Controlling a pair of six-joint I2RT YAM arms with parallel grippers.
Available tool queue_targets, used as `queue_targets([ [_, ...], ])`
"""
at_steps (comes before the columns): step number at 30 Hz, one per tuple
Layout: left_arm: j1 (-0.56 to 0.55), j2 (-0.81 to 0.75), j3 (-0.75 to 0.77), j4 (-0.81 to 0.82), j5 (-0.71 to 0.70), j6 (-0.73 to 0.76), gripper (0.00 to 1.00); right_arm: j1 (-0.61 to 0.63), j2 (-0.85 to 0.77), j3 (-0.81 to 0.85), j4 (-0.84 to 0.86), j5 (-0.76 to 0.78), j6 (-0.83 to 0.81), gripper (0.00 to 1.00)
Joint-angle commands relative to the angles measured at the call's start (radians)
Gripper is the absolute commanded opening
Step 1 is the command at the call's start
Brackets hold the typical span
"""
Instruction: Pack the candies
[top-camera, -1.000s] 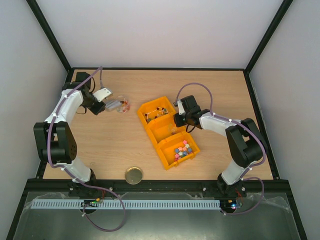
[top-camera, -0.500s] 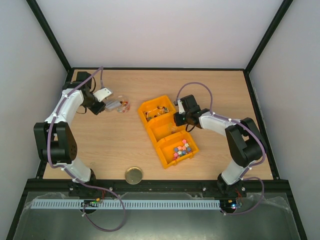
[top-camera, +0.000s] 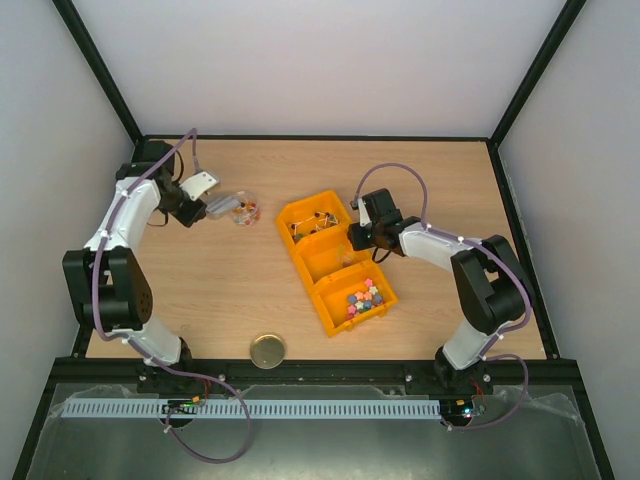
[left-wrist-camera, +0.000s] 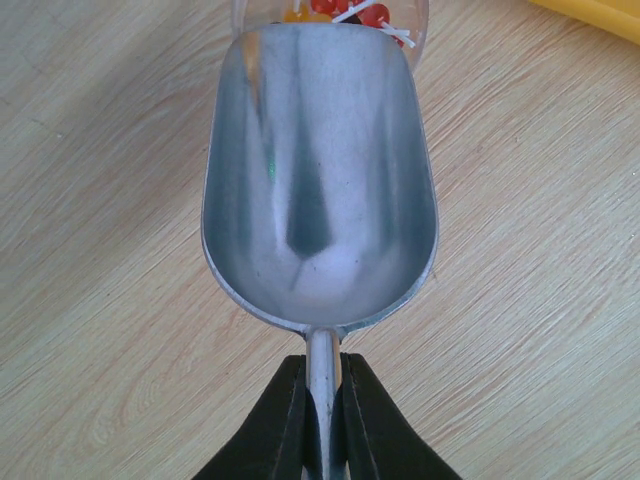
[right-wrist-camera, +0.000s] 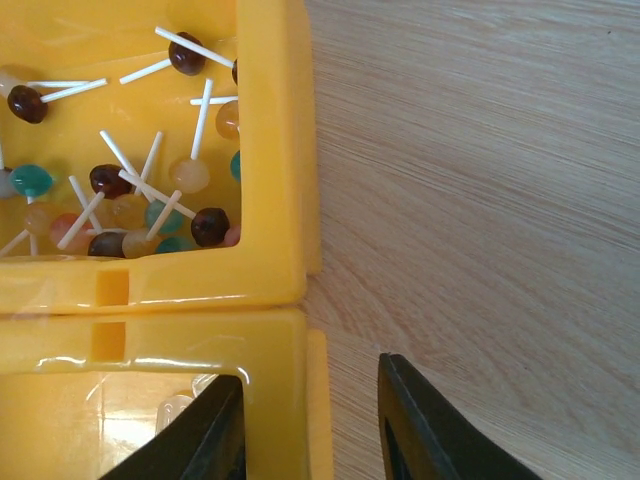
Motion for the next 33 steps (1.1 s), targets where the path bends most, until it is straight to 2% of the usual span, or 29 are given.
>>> queue_targets([
  [1,0.018,-0.063,0.014,-0.007,0.049,0.015,0.02,-0.004,-0.021,0.032,-0.005,0.006,-0.006,0.36],
  [11,0.02,-0.194,-0.093,0.041,0.139,0.132,0.02,-0.005,-0.099,0.01,-0.025,-0.039,-0.039,0.57],
  [21,-0.043,-0.267,-0.15,0.035,0.177,0.131,0.02,-0.007,-0.164,-0.044,-0.106,-0.074,-0.091,0.68],
  [27,-0.076,-0.294,-0.193,0.048,0.173,0.116,0.02,0.028,-0.147,-0.054,-0.093,-0.028,-0.117,0.84],
  [31,-0.083,-0.302,-0.198,0.056,0.171,0.1,0.02,0.051,-0.081,-0.002,-0.115,0.006,-0.075,0.97],
  [33,-0.084,-0.306,-0.199,0.06,0.171,0.093,0.02,0.058,-0.049,0.015,-0.111,0.022,-0.044,0.99],
])
